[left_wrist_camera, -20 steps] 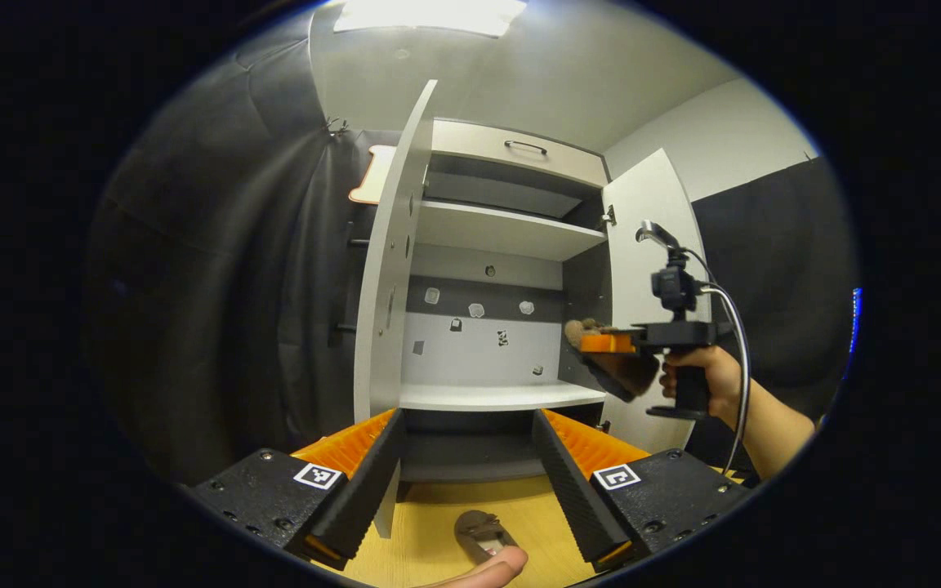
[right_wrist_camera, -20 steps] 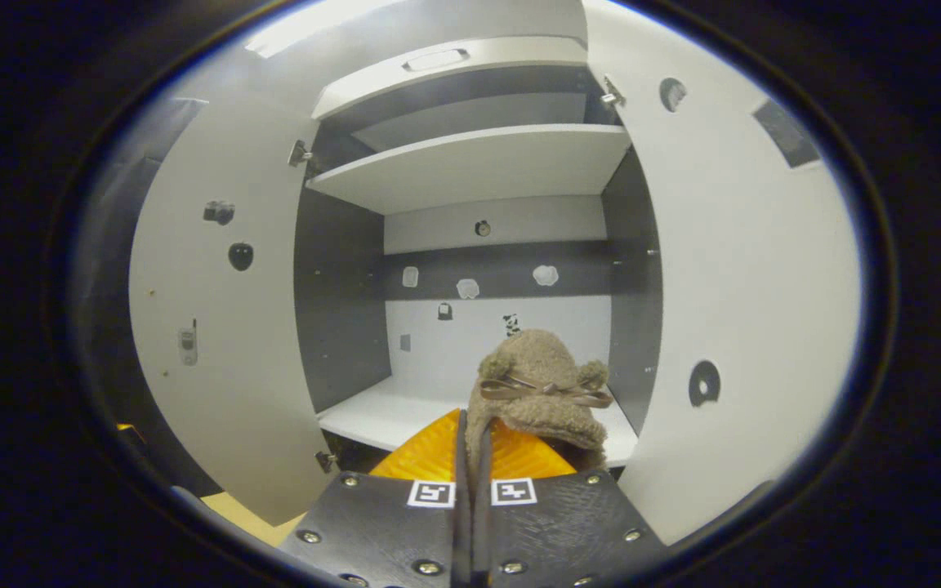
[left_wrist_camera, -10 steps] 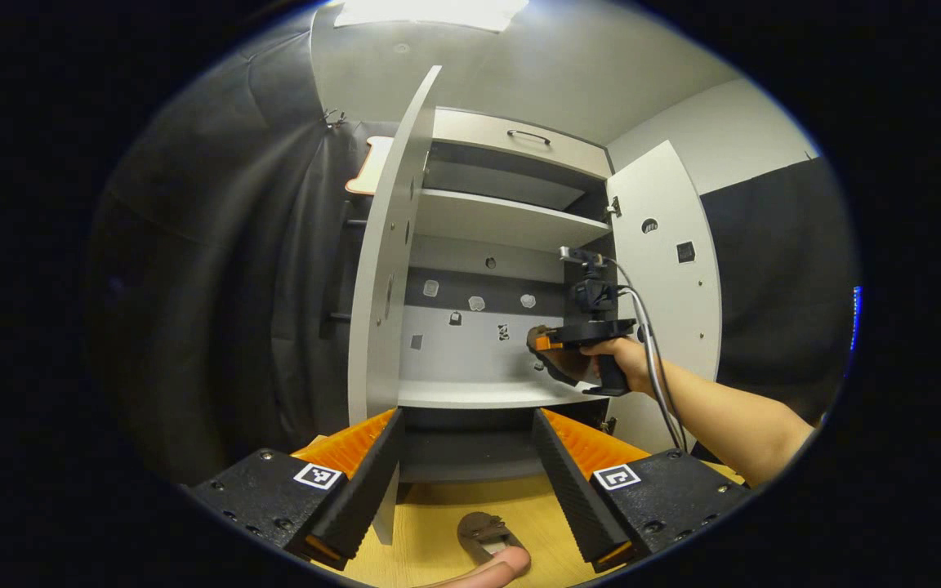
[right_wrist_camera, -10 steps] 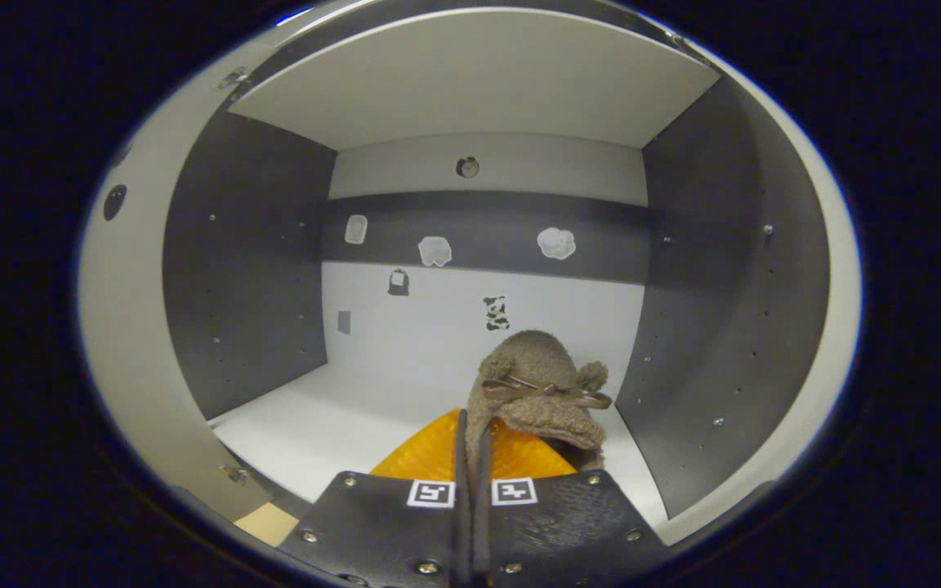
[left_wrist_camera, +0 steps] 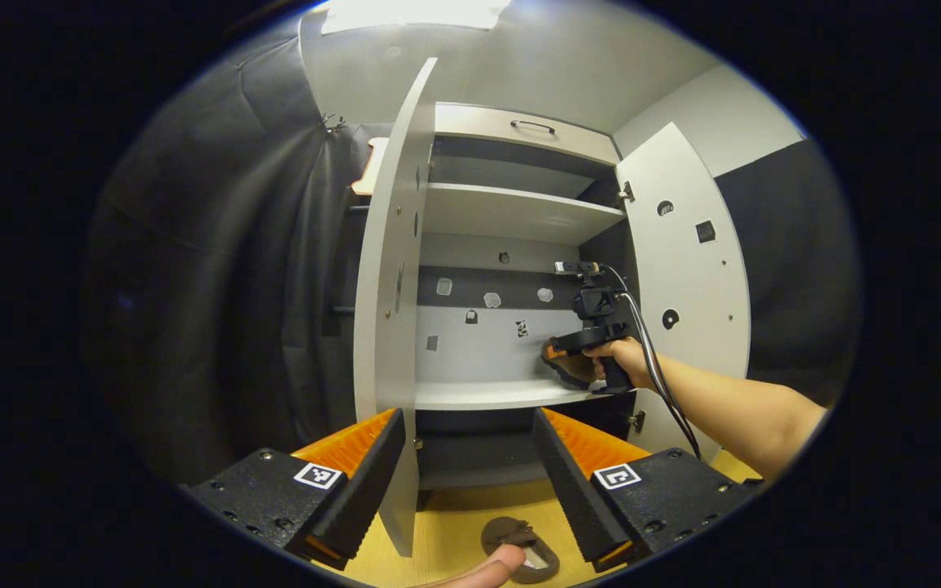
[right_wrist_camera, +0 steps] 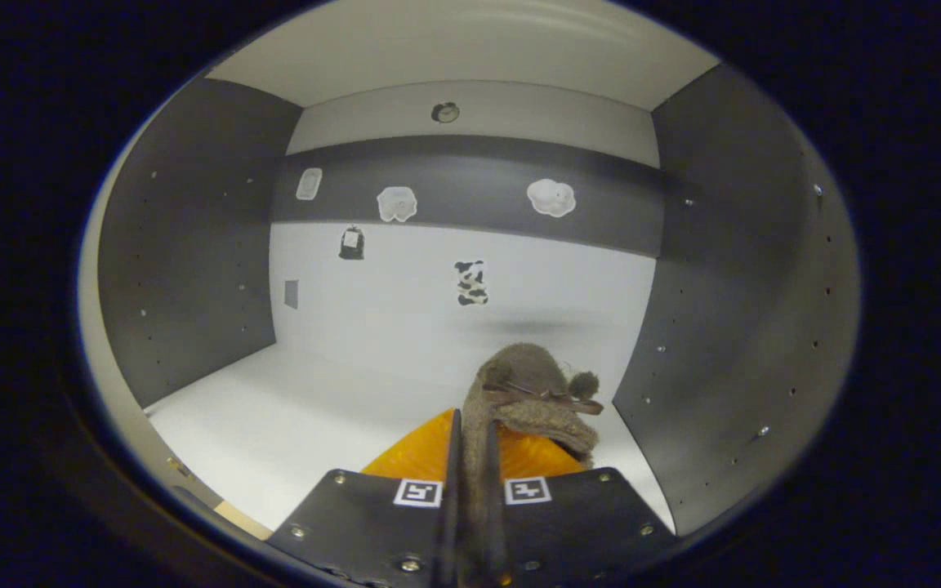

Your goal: Grab one shoe with the right hand and put it into the shoe cabinet, grab the other shoe with the left hand and put it into the shoe cabinet; then close the right door with the right hand and the left door with the left hand.

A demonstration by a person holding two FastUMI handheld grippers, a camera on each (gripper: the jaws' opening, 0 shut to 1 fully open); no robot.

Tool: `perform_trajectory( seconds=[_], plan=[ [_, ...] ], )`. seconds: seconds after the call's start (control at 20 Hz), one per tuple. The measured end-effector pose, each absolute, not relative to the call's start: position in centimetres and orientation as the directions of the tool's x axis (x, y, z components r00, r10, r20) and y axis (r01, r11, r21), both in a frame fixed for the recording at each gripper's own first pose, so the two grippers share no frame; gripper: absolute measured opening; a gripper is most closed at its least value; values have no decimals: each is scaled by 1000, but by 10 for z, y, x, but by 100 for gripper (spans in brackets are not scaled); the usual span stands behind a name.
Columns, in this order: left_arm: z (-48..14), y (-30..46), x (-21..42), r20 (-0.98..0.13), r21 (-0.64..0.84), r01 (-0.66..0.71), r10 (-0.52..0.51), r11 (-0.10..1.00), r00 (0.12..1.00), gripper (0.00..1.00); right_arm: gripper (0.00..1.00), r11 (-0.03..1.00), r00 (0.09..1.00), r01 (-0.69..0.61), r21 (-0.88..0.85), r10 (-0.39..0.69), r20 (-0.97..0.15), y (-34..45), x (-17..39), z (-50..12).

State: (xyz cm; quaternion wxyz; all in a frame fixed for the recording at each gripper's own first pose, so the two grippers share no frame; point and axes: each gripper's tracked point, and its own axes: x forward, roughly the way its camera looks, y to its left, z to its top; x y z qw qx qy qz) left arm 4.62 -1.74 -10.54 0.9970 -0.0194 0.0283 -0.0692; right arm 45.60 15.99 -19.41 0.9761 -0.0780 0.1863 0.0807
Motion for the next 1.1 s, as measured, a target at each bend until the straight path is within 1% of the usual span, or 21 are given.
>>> perform_trajectory(
  seconds=[0.05,0.1,0.15,0.25,0.35,0.4,0.5,0.75,0.8,0.85,0.95,1.0,1.05,1.1],
  plan=[
    [-107,-21,45,-60,-49,147,-150,988,987,96,16,977,912,-191,-94,141,-386,161,452,-195],
    [-108,-23,43,-67,-49,155,-159,987,985,96,27,979,905,-195,-63,154,-396,163,449,-195],
    [-109,-24,40,-70,-51,159,-162,986,984,96,46,984,904,-177,-34,149,-400,158,449,-195],
    [-108,-27,34,-69,-54,166,-169,985,983,96,84,984,894,-168,52,174,-412,159,443,-193],
    [-107,-27,27,-68,-59,166,-169,984,983,96,86,982,887,-162,102,190,-420,157,431,-188],
    [-108,-27,23,-73,-64,164,-168,984,983,96,88,983,887,-152,101,181,-425,153,425,-187],
    [-109,-24,17,-82,-69,157,-162,985,983,96,98,985,884,-138,107,171,-435,149,410,-184],
    [-111,-18,4,-99,-77,127,-134,989,986,96,98,972,882,-202,118,233,-410,159,343,-160],
    [-113,-18,2,-103,-79,123,-131,989,986,93,99,970,886,-212,115,241,-397,160,328,-153],
    [-117,-18,0,-115,-81,120,-129,990,985,96,99,967,889,-223,125,254,-381,162,309,-145],
    [-128,-20,-4,-134,-85,114,-125,990,983,97,99,962,898,-230,144,267,-349,160,270,-130],
    [-134,-23,-6,-146,-91,119,-132,989,980,99,94,964,907,-230,135,263,-328,154,250,-123],
    [-143,-27,-8,-163,-97,125,-140,987,977,96,99,967,920,-224,121,251,-301,146,232,-117],
    [-150,-30,-9,-174,-100,130,-146,987,974,96,99,967,932,-226,119,250,-263,139,214,-108]
  ],
)
